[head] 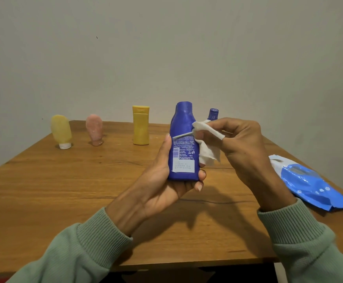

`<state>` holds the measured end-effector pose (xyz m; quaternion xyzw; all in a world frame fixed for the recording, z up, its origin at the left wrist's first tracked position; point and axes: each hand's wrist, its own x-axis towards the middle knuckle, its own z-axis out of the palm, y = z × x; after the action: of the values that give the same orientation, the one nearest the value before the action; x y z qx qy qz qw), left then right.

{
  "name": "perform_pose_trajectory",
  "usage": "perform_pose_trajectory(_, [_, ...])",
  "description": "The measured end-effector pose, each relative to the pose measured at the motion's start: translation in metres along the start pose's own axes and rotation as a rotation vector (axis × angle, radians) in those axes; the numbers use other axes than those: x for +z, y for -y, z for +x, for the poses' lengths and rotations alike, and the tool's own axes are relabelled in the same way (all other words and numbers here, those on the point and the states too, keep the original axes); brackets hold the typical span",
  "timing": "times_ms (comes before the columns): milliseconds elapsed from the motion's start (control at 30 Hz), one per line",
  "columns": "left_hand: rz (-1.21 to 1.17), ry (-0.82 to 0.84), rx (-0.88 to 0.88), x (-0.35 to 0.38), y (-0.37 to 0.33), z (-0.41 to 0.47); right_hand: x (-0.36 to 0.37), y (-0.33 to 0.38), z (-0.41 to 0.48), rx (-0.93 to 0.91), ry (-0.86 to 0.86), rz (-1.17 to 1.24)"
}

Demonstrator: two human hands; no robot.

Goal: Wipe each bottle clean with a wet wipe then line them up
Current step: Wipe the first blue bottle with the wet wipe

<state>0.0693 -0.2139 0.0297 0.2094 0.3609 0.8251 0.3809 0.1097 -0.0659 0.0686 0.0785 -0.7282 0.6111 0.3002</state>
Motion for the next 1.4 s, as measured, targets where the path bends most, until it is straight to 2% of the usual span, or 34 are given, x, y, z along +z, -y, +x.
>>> perform_pose_trajectory(100, [-0.017,-0.001,0.007,0.002,-0.002,0.0,0.007,-0.004,-0.002,0.021,-0.066,0.038])
perform_pose_trajectory(167, [-0.049,-0.003,0.035,0.003,-0.003,0.0,0.007,-0.003,-0.003,0.041,-0.034,0.039])
perform_pose_trajectory(433, [-0.106,-0.038,0.087,0.002,-0.006,0.002,-0.005,0.012,-0.006,-0.011,0.327,-0.147])
perform_pose_trajectory(567, [-0.101,-0.031,0.064,0.005,-0.004,0.0,-0.016,0.02,-0.003,-0.004,0.437,-0.216])
perform_pose_trajectory(667, [-0.094,-0.013,0.056,0.005,-0.002,0.001,-0.014,0.019,-0.004,-0.012,0.386,-0.131])
perform_pose_trajectory(833, [-0.086,-0.008,0.027,0.005,0.0,-0.001,-0.001,0.01,0.001,-0.046,0.054,0.041])
perform_pose_trajectory(900, [-0.089,-0.01,0.038,0.006,-0.001,-0.001,-0.001,0.011,0.0,-0.038,0.066,0.021])
perform_pose_trajectory(1167, [-0.162,-0.083,0.055,0.004,-0.005,0.0,-0.014,0.021,-0.005,-0.043,0.41,-0.284])
perform_pose_trajectory(1233, [-0.151,-0.079,0.047,0.003,-0.004,0.0,-0.015,0.02,-0.004,-0.066,0.401,-0.294])
perform_pose_trajectory(1400, [-0.1,-0.084,0.04,0.0,-0.003,0.002,-0.006,0.009,-0.004,-0.071,0.232,-0.163])
